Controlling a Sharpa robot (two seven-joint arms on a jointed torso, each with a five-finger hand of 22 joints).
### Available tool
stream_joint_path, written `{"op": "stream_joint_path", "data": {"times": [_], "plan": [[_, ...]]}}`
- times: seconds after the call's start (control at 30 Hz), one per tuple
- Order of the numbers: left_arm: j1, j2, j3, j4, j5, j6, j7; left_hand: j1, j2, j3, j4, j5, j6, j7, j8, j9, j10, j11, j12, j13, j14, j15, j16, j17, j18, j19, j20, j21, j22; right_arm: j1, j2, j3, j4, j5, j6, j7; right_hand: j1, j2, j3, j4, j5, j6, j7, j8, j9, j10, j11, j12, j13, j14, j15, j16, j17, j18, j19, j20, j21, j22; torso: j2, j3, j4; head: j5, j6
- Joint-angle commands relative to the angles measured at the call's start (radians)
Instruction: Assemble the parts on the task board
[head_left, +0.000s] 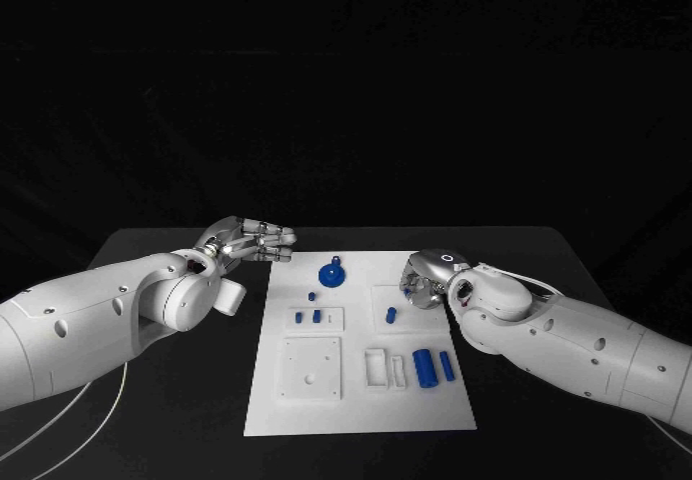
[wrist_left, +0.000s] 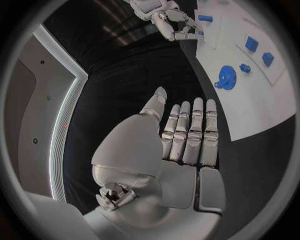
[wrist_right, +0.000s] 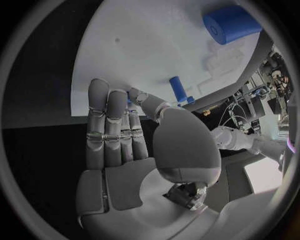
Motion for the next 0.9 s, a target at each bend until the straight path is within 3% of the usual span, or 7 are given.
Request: {"op": "stream_joint_path", "data": {"times": [0.03, 0.2, 0.43, 0.57, 0.7, 0.9], "plan": [[0.001, 0.003, 0.001, -0.002, 0.004, 0.006, 0.007, -0.001, 0.007, -0.008, -0.001, -0.003, 0.005, -0.004, -0.001, 0.001, -0.009, -0.001, 0.004, 0.001, 0.001, 0.0, 0.001, 0.0, 0.017, 0.004, 0.002, 0.002, -0.001, -0.001, -0.003, 0.005, 0.01, -0.015, -0.024, -0.004, 0.0, 0.0, 0.005, 0.003, -0.004, 0.01, -0.001, 0.004, 0.002, 0.009, -0.001, 0.002, 0.002, -0.003, -0.006, 0.004, -0.002, 0.017, 0.007, 0.0, -0.007, 0.004, 0.0, 0.0004, -0.0013, 0.001, 0.0], [0.001, 0.004, 0.001, -0.007, 0.004, 0.005, 0.008, -0.001, 0.007, -0.008, -0.001, -0.003, 0.005, -0.004, -0.001, 0.001, -0.009, -0.001, 0.004, 0.001, 0.001, 0.0, 0.001, 0.0, 0.017, 0.004, 0.002, 0.002, -0.001, -0.001, -0.008, 0.017, 0.019, -0.002, -0.027, 0.0, 0.0, 0.0, 0.005, 0.003, -0.004, 0.01, -0.001, 0.004, 0.002, 0.009, -0.001, 0.002, 0.002, -0.003, -0.006, 0.004, -0.002, 0.017, 0.007, 0.0, -0.007, 0.004, 0.0, 0.0007, -0.0019, 0.001, 0.001], [0.001, 0.005, 0.001, -0.013, 0.004, 0.005, 0.009, -0.002, 0.007, -0.009, -0.001, -0.004, 0.006, -0.003, -0.001, 0.001, -0.011, -0.001, 0.004, 0.001, 0.0, 0.001, 0.001, 0.0, 0.018, 0.003, 0.002, 0.002, -0.001, -0.001, -0.02, 0.053, 0.032, 0.062, -0.02, 0.022, 0.0, 0.0, 0.002, 0.005, 0.002, 0.01, -0.001, 0.003, 0.002, 0.008, -0.001, 0.002, 0.002, -0.006, -0.006, 0.009, -0.011, 0.02, 0.01, 0.0, -0.025, 0.028, 0.0, 0.0001, -0.0012, 0.0, 0.001], [0.001, 0.005, 0.001, -0.014, 0.003, 0.004, 0.012, -0.001, 0.008, -0.009, -0.001, -0.003, 0.005, -0.003, -0.001, 0.001, -0.012, 0.0, 0.004, 0.002, -0.001, 0.001, 0.001, 0.0, 0.018, 0.002, 0.003, 0.002, -0.002, -0.001, -0.028, 0.07, 0.043, 0.109, -0.047, 0.054, 0.001, 0.003, -0.004, 0.003, 0.007, 0.008, -0.001, 0.004, 0.001, 0.006, 0.0, 0.002, 0.002, -0.005, -0.006, 0.008, -0.015, 0.025, 0.011, 0.001, -0.031, 0.038, 0.0, -0.0004, -0.0019, 0.002, 0.001], [0.001, 0.006, 0.001, -0.013, 0.003, 0.003, 0.015, -0.001, 0.008, -0.009, -0.001, -0.003, 0.005, -0.003, -0.001, 0.001, -0.012, 0.0, 0.004, 0.002, -0.001, 0.001, 0.001, 0.0, 0.018, 0.002, 0.003, 0.002, -0.002, -0.001, -0.033, 0.08, 0.066, 0.147, -0.081, 0.083, 0.001, 0.004, -0.006, 0.003, 0.01, 0.009, -0.001, 0.004, 0.002, 0.007, -0.001, 0.002, 0.002, -0.005, -0.006, 0.01, -0.017, 0.029, 0.013, 0.001, -0.035, 0.05, 0.0, 0.0003, -0.0021, 0.006, 0.003], [0.001, 0.01, 0.001, -0.017, 0.003, -0.006, 0.023, -0.001, 0.008, -0.009, -0.001, -0.003, 0.005, -0.003, -0.001, 0.001, -0.012, 0.0, 0.004, 0.002, -0.001, 0.001, 0.001, 0.0, 0.018, 0.002, 0.003, 0.002, -0.002, -0.004, -0.033, 0.084, 0.12, 0.193, -0.1, 0.113, 0.001, 0.007, -0.013, 0.003, 0.018, 0.007, 0.0, 0.003, 0.002, 0.006, -0.001, 0.002, 0.002, -0.005, -0.006, 0.011, -0.019, 0.034, 0.014, 0.002, -0.042, 0.064, 0.0, -0.001, 0.0007, 0.015, 0.004]]}}
